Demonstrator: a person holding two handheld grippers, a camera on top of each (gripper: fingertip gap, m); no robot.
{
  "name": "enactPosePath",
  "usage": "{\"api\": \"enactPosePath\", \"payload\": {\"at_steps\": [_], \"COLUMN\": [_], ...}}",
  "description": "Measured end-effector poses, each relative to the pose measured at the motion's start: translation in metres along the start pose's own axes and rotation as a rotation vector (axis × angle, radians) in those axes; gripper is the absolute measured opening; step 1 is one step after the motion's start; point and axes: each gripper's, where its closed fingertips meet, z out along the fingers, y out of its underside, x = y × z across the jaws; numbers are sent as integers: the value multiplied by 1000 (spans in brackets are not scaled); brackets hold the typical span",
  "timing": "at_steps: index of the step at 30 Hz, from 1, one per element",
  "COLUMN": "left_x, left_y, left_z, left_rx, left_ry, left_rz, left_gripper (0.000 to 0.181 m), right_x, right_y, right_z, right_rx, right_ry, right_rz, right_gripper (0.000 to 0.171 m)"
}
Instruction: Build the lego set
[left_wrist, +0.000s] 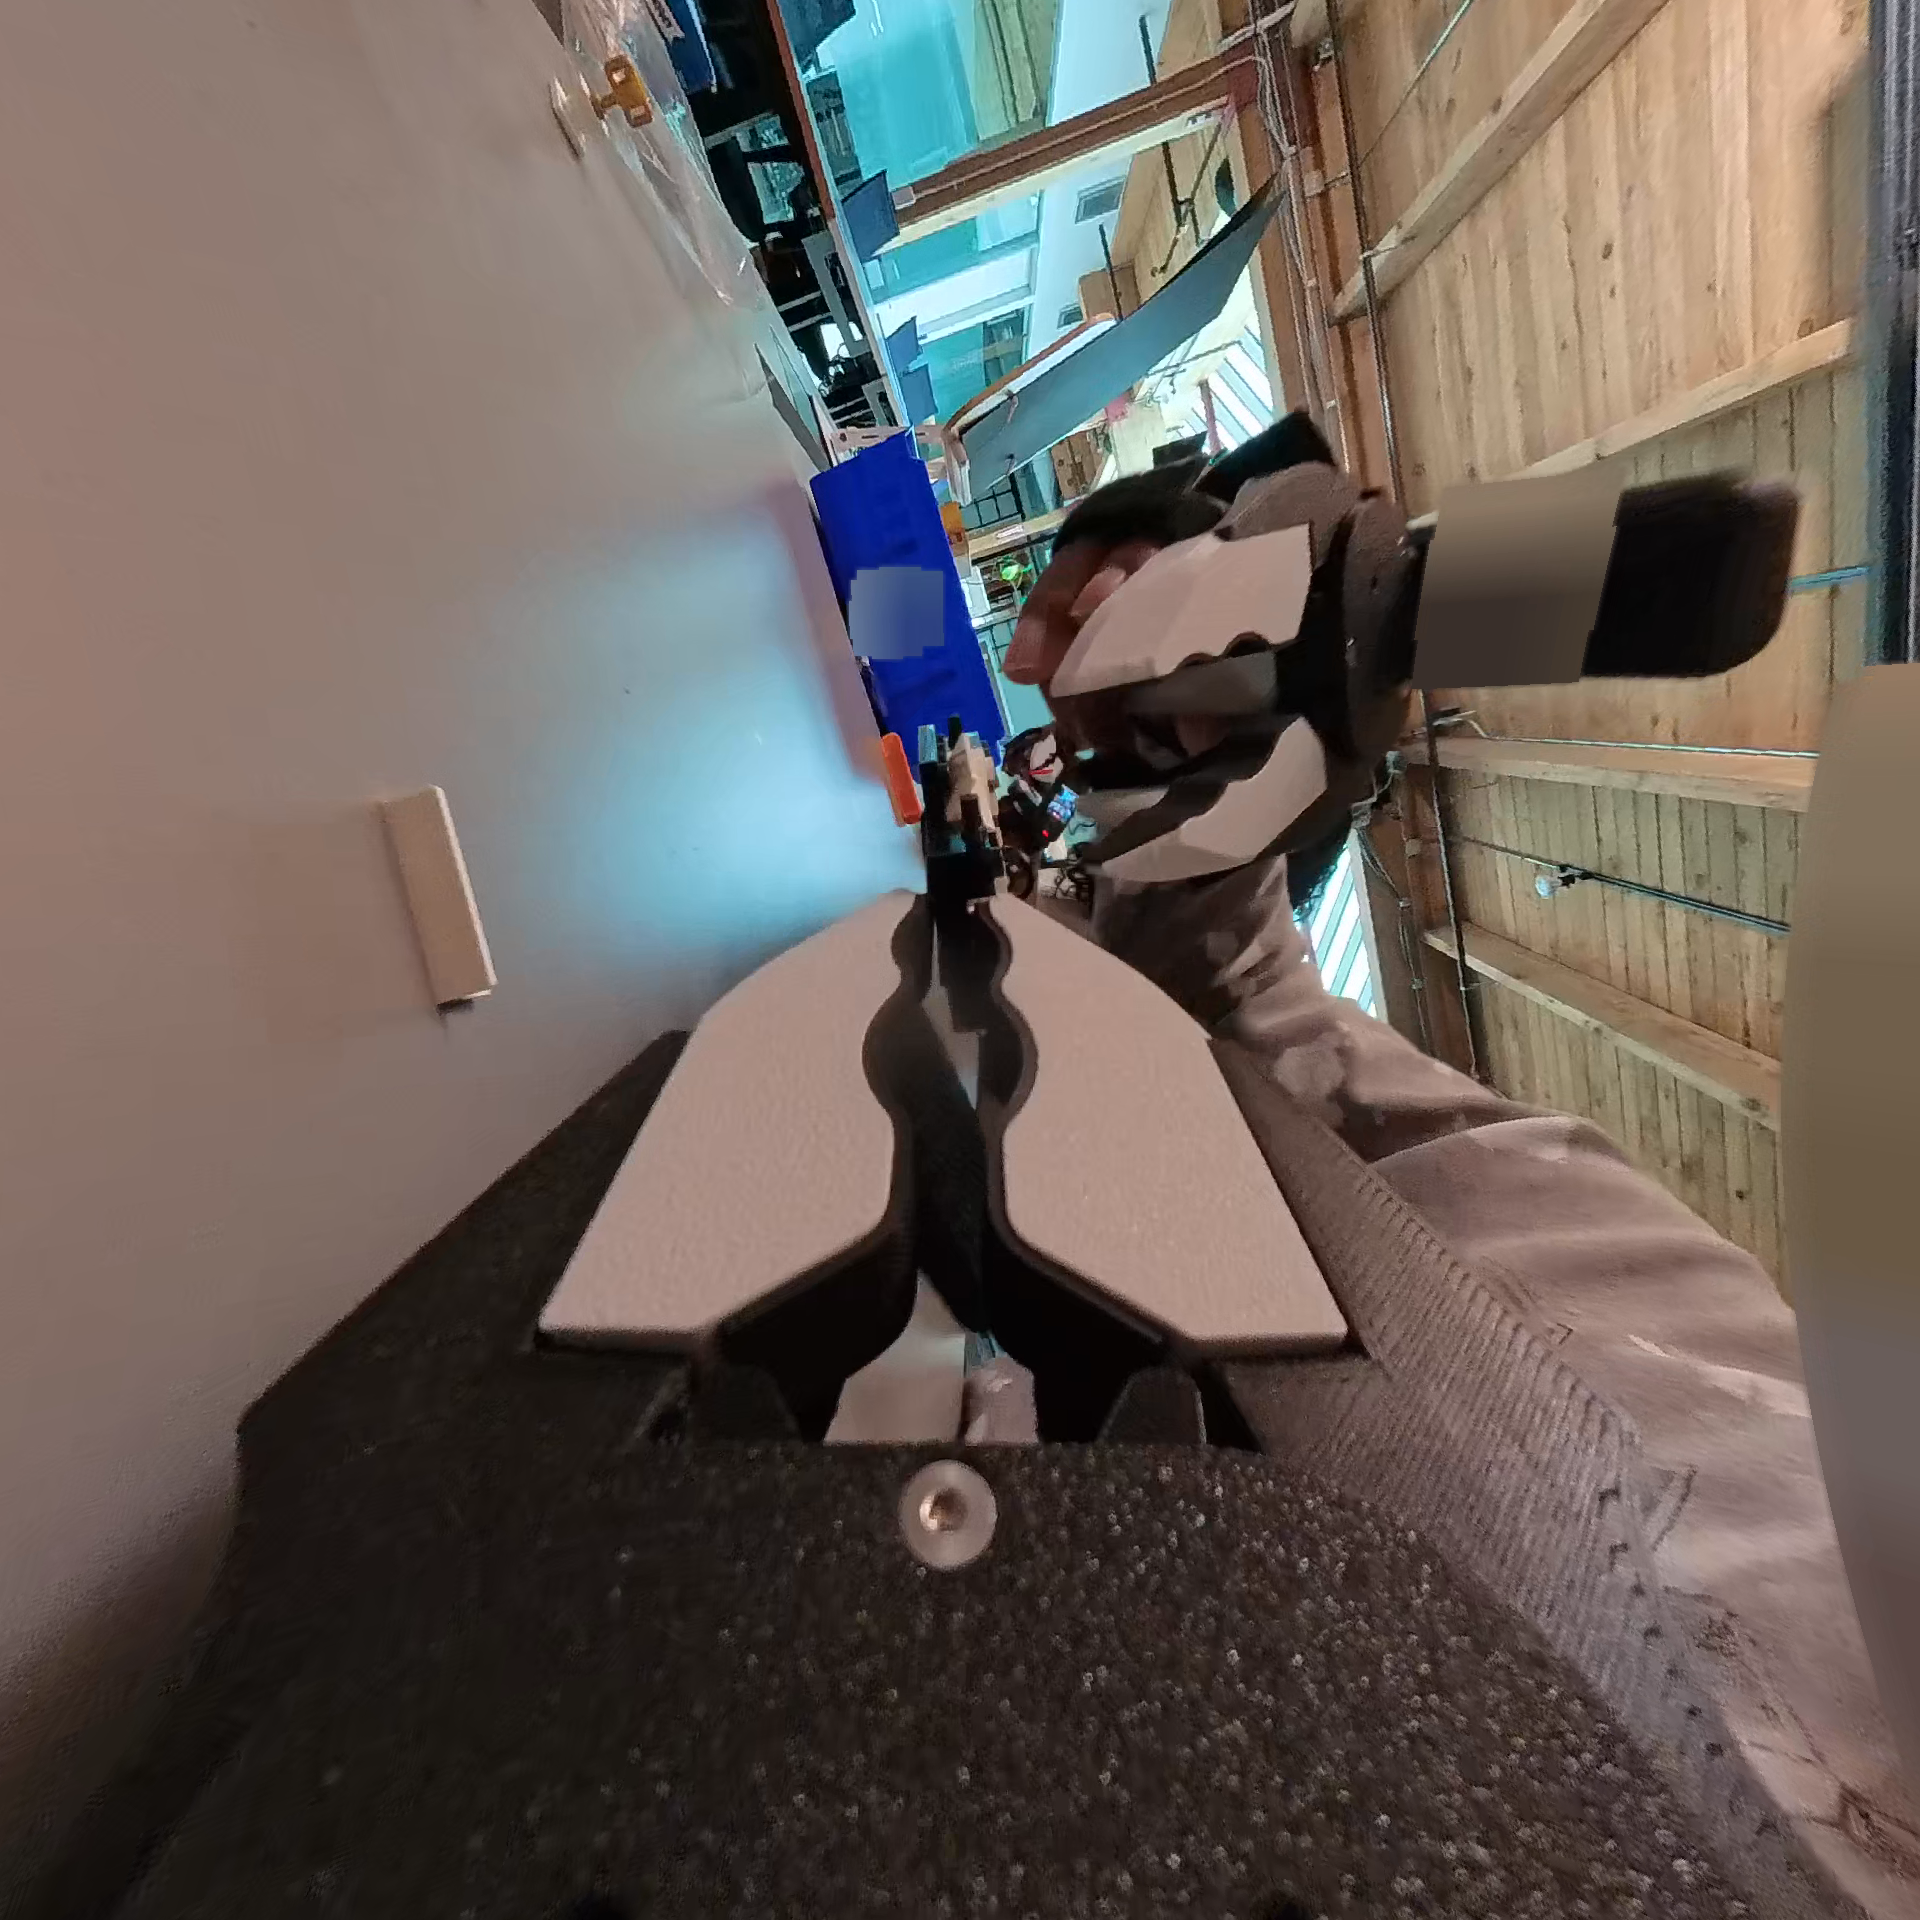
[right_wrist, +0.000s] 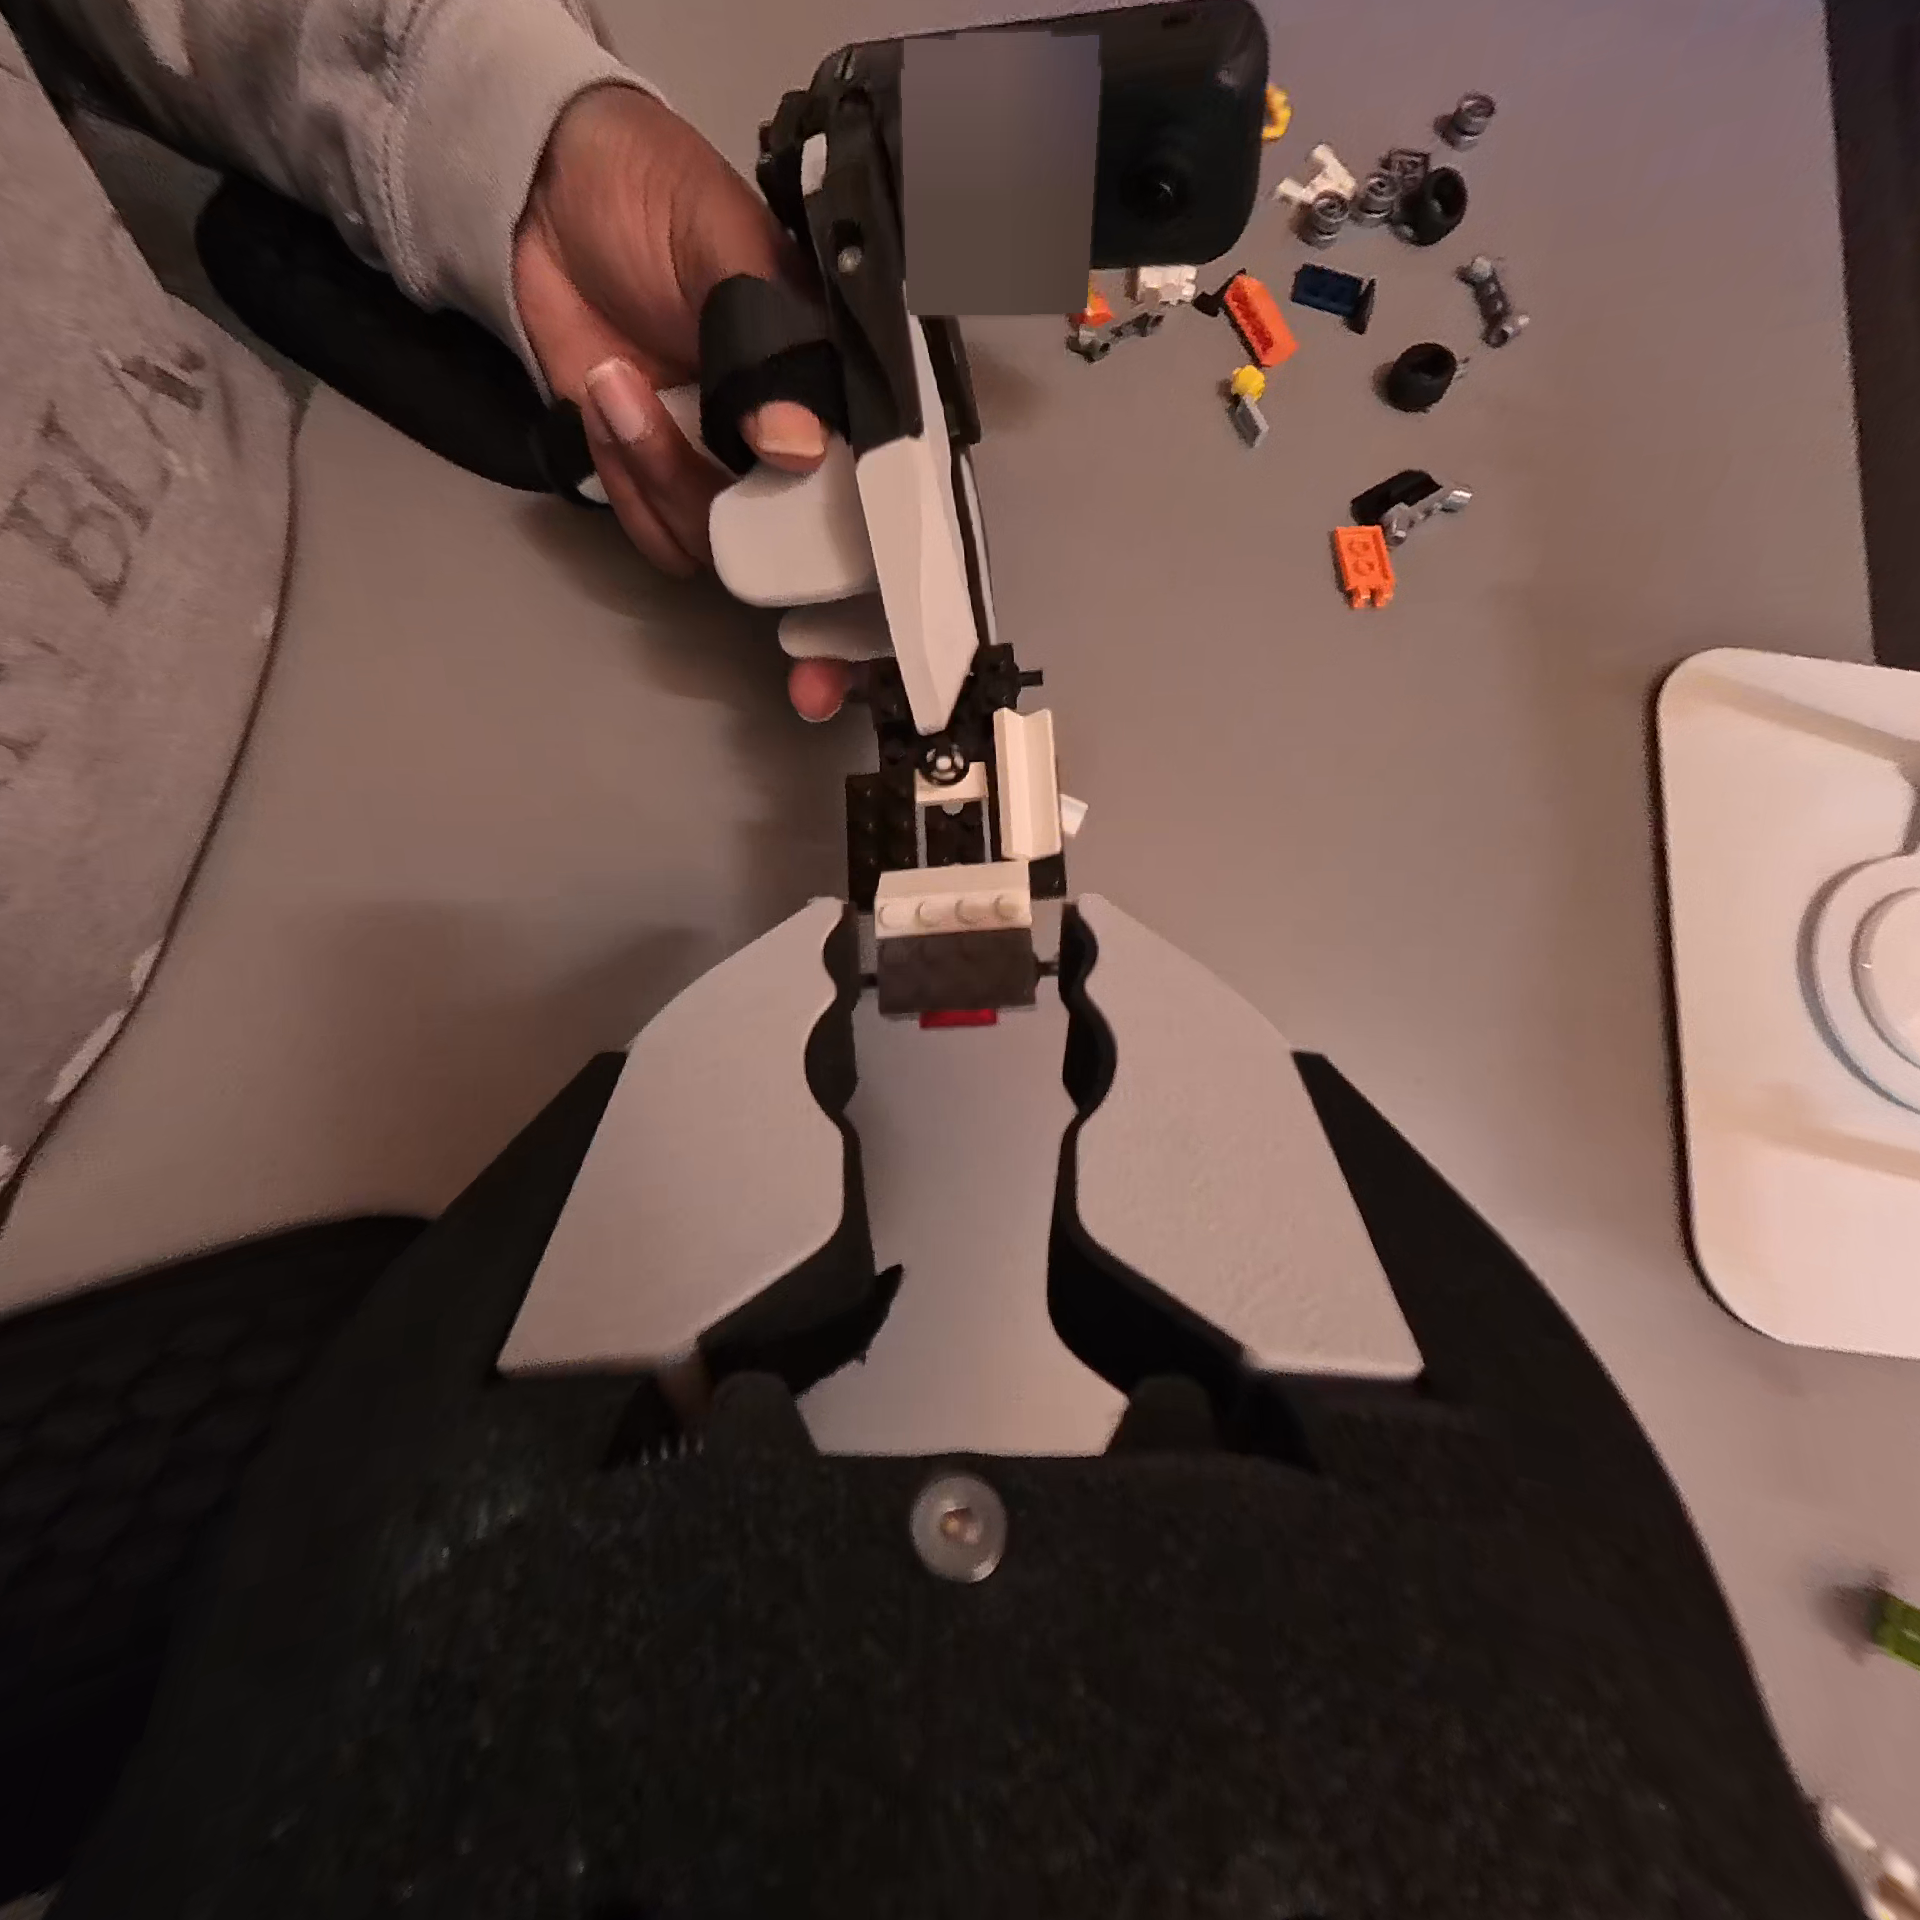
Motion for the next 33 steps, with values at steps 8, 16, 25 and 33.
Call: {"api": "enactPosePath", "payload": {"at_steps": [8,16,25,33], "left_x": [-2,-4,-4,-6], "left_y": [4,2,-2,-3], "left_z": [-2,-6,-8,-9], "left_rx": [-19,-17,-1,13], "left_ry": [-30,-48,-44,-40], "left_rz": [50,71,58,28], "left_gripper": [7,7,5,5], "right_x": [15,12,14,15], "right_y": [-10,-8,-13,-17], "right_z": [26,47,49,49], "right_rx": [-110,-197,-185,-178], "right_ry": [-199,-318,-254,-203], "right_rz": [-3,-33,-87,-122], "right_gripper": [24,14,6,7]}}
